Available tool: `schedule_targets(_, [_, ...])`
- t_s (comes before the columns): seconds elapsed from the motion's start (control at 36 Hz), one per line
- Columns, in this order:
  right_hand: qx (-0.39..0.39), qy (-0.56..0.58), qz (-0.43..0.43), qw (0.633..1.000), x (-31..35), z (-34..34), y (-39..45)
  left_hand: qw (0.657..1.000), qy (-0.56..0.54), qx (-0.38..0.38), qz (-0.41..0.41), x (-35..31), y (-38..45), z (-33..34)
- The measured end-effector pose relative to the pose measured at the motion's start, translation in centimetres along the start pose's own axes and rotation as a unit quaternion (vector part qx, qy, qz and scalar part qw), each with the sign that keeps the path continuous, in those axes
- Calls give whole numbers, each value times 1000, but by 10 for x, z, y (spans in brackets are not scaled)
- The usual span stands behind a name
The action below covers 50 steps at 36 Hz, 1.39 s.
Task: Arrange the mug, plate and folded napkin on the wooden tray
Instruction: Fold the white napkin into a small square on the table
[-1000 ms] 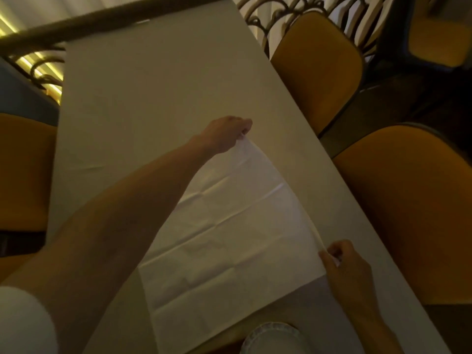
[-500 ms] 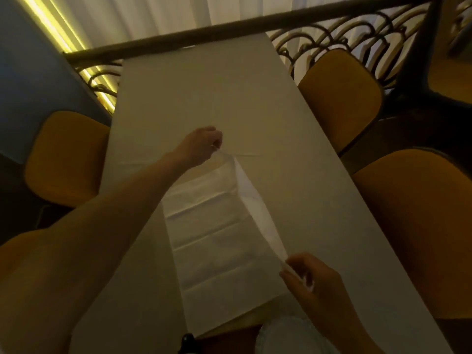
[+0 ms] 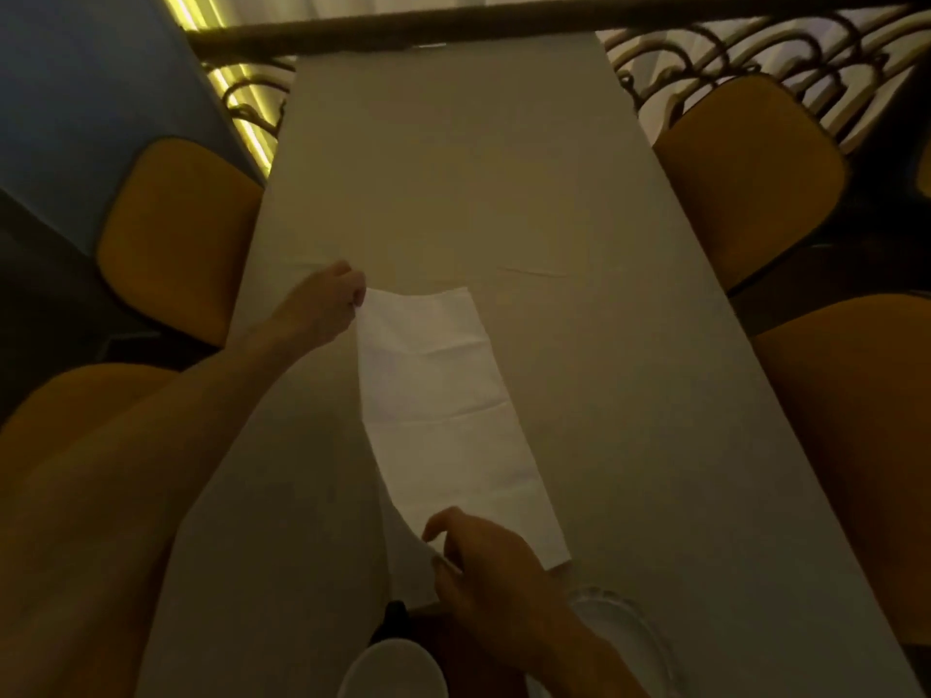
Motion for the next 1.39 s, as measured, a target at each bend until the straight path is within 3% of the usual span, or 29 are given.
schedule_targets(0.22, [53, -56, 16, 997, 2, 29, 15, 999, -15, 27, -35, 19, -37, 46])
schedule_targets(0.47, [69, -144, 13, 987, -3, 41, 29, 995, -83, -8, -61, 22, -41, 78])
schedule_targets(0.64, [92, -87, -2, 992, -8, 45, 37, 991, -109, 11, -82, 30, -40, 83])
schedule_targets(0.83, [-83, -40, 61, 994, -48, 8, 64, 985, -89, -14, -149, 31, -26, 77])
schedule_targets(1.03, [-199, -42, 157, 966, -95, -38, 76, 986, -132, 41, -94, 9, 32, 84])
schedule_targets(1.19, [-178, -41, 247, 952, -121, -44, 68, 973, -190, 52, -121, -24, 83, 91])
schedule_targets(1.39, [-150, -51, 237, 959, -131, -43, 65, 971, -193, 56, -126, -45, 110, 97])
Point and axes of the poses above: each hand's wrist, its own y-axis towards the middle knuckle, its own z-axis out of the palm, x = y × z, the point moved 2 cm from there along y, towards the middle knuckle, and after that the axes turned 8 degrees about z, right-handed, at the moved point
